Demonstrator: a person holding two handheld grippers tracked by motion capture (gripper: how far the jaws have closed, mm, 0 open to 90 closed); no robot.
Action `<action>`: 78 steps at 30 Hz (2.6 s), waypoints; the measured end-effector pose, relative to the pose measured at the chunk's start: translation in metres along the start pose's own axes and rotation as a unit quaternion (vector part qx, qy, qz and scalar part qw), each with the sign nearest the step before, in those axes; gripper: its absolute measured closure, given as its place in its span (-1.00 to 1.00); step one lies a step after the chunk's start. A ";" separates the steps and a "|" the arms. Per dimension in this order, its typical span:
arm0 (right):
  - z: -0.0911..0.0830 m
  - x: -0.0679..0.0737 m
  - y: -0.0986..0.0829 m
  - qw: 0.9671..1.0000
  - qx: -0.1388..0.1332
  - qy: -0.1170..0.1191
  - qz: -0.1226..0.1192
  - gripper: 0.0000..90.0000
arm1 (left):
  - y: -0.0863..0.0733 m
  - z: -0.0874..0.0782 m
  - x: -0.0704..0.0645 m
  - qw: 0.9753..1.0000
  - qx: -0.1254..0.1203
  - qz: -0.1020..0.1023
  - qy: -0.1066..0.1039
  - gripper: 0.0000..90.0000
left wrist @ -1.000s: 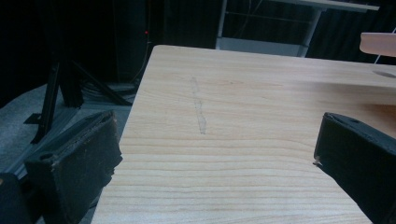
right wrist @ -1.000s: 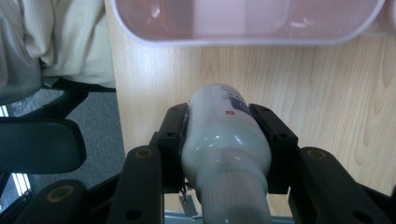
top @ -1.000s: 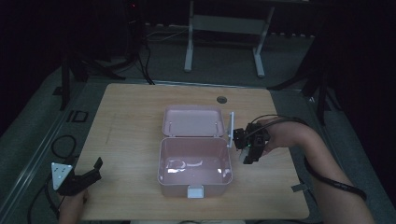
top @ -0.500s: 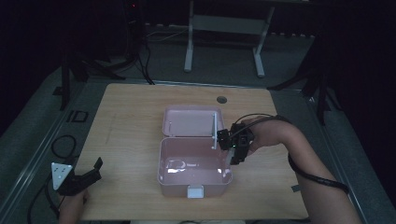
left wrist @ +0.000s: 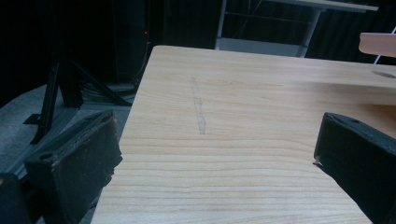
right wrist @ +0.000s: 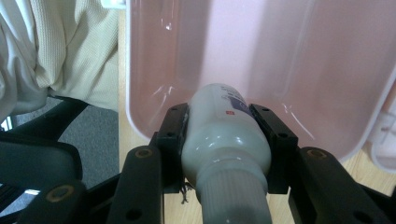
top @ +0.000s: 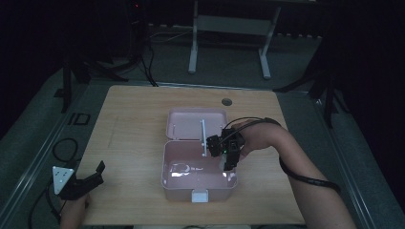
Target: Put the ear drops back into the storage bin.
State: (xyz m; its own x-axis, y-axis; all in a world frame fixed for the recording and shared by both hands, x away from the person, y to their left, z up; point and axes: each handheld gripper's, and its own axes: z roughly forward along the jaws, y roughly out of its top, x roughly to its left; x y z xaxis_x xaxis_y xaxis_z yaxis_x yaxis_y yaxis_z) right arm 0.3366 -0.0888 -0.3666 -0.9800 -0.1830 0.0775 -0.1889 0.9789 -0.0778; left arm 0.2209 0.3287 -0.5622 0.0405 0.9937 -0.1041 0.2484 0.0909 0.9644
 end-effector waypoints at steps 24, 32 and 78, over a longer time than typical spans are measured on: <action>0.044 -0.009 0.015 1.000 0.000 0.004 -0.031 0.32 | 0.000 0.000 0.000 1.000 0.000 0.000 0.000 -0.99; 0.066 -0.010 0.021 0.999 0.016 0.015 -0.037 0.33 | 0.000 0.000 0.000 1.000 0.001 0.000 -0.001 -0.99; 0.117 -0.013 0.023 0.998 0.051 -0.004 -0.029 0.30 | 0.000 0.000 0.000 1.000 0.001 0.002 -0.001 -0.99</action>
State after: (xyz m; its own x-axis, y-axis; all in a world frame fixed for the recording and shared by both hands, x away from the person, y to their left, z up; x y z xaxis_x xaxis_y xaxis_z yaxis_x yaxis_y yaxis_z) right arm 0.3383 -0.0749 -0.4858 -0.9675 -0.2408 0.0776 -0.2510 0.9522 -0.1741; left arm 0.2213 0.3284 -0.5622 0.0426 0.9939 -0.1014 0.2506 0.0876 0.9641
